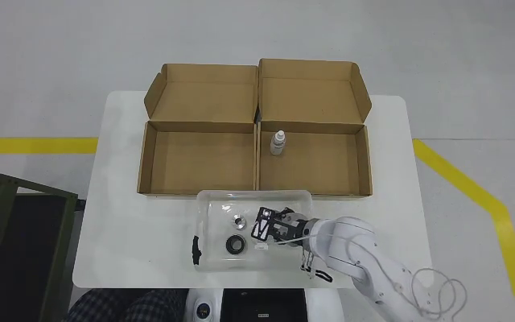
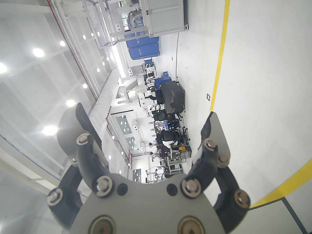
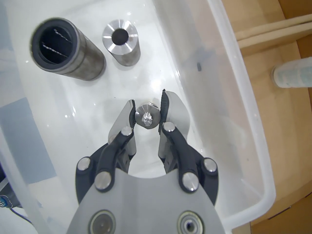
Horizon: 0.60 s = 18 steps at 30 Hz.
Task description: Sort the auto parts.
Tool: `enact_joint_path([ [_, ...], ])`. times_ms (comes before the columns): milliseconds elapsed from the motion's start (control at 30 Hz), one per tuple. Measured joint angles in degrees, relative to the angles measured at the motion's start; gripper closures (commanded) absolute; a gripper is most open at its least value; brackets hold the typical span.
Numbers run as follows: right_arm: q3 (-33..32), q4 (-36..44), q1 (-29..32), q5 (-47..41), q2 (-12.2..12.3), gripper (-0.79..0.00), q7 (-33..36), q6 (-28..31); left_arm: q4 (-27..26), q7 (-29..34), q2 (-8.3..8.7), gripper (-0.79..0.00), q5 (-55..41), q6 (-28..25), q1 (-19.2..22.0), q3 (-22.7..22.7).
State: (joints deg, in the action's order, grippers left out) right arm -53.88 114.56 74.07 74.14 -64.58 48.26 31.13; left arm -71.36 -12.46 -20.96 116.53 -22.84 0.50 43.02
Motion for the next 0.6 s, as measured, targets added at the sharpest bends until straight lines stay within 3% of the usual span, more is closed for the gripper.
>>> enact_joint_path([
  [267, -3.0, -1.5, 0.2, -8.2, 0.5, 0.0, -6.2, 5.0, 0.0, 0.0, 0.0, -0.785, 0.0, 0.0, 0.0, 0.0],
  [600, -6.9, -5.4, -0.7, -20.3, 0.7, 0.0, -20.0, 10.9, 0.0, 0.0, 0.0, -0.785, 0.0, 0.0, 0.0, 0.0],
])
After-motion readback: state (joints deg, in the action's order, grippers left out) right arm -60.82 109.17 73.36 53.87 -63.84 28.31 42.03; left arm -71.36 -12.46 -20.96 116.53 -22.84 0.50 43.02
